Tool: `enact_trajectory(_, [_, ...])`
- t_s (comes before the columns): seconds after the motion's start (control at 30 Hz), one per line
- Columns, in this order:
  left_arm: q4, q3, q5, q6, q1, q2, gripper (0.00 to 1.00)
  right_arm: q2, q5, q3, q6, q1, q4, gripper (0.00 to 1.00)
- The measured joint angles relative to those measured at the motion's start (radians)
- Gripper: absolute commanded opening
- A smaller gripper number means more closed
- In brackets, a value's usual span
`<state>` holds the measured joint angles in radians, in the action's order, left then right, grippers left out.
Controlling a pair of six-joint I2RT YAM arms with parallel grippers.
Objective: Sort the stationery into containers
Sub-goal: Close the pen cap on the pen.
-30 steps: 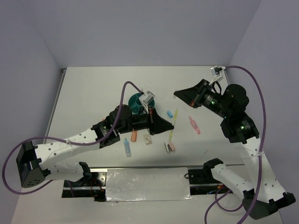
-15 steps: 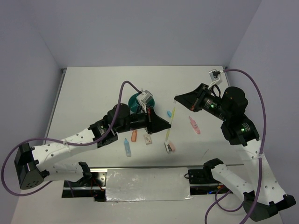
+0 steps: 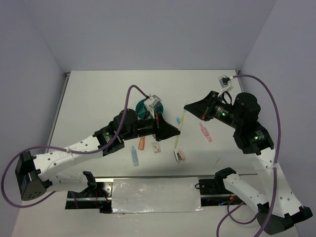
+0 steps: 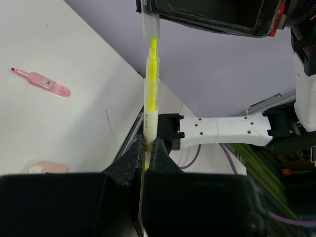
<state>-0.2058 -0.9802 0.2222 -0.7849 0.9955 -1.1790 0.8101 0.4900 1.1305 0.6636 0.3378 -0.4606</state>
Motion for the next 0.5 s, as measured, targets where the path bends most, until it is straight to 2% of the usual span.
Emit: enact_trajectory(0.5, [0.002,-0.009,-0.003,0.0,-0.001,-0.013,0.0,0.001,0.033,-0.006,-0.021,0.0,-0.014,0.0])
